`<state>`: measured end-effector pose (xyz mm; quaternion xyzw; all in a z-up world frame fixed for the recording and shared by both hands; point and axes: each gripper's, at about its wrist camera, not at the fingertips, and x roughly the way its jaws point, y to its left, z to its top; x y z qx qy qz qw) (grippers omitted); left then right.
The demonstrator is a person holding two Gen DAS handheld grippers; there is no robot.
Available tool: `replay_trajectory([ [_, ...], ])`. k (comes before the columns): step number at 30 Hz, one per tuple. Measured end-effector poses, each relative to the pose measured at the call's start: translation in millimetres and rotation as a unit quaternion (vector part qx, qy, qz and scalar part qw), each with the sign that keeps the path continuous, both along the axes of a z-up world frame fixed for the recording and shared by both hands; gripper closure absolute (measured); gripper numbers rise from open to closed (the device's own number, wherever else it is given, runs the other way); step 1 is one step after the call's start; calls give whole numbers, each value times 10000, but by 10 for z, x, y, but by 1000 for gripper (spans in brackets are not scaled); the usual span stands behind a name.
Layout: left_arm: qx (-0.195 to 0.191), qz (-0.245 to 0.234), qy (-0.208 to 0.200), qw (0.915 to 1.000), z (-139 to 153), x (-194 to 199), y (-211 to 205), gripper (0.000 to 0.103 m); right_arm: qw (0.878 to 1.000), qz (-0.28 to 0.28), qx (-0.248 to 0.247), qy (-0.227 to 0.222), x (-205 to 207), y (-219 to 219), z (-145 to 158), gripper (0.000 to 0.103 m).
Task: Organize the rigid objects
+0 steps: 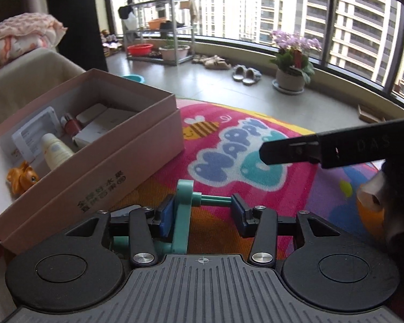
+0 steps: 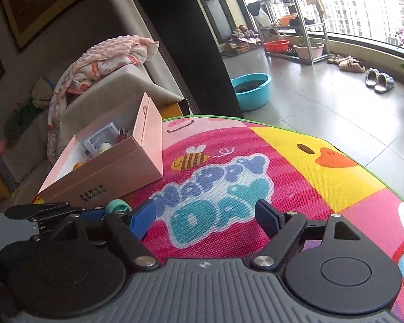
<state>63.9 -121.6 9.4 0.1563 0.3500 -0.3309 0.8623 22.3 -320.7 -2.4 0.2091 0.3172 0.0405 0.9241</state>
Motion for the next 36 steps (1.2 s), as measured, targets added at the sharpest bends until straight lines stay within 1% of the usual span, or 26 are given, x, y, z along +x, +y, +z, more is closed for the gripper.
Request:
replay_trajectory([
  [3,-21,-140,126,9998,3,-28,84,54,9999,-2,91,50,26,-20,-23,21],
  [7,-7,-217,133,9997,-1,-47,58,54,9999,-4,127,93,43,-21,-35,21],
  [12,30,-266,66,9996,-8,-51,-10,54,9999,0,118,98,43,-17,-30,20],
  [15,0,-261,39,9997,-1,-54,42,54,9999,2,124,100,46,-15,-32,20],
  [17,-37,-178,-58,9998,48,-81,117,56,9999,1,130,106,50,-13,-36,19],
  [19,-280,-11,-135,9995,159,-127,266,56,9998,-48,101,148,63,-6,-42,18],
  [21,-554,267,-185,9979,286,-219,477,56,9997,-94,62,203,83,2,-60,17],
  [23,-700,563,-255,9956,371,-370,704,56,9997,-103,36,218,91,10,-66,16],
  [25,-772,863,-241,9930,382,-537,935,56,9997,-103,-3,240,100,26,-69,16],
  [28,-906,1285,-102,9875,310,-745,1238,55,9993,-103,-192,316,127,75,-72,15],
  [32,-1220,1728,144,9773,190,-904,1493,56,9971,-18,-664,365,142,210,-34,15],
  [34,-1275,1830,247,9745,96,-926,1548,56,9961,204,-835,218,58,284,38,15],
  [36,-1293,1891,273,9730,18,-935,1571,56,9942,595,-894,-56,-152,395,167,14],
])
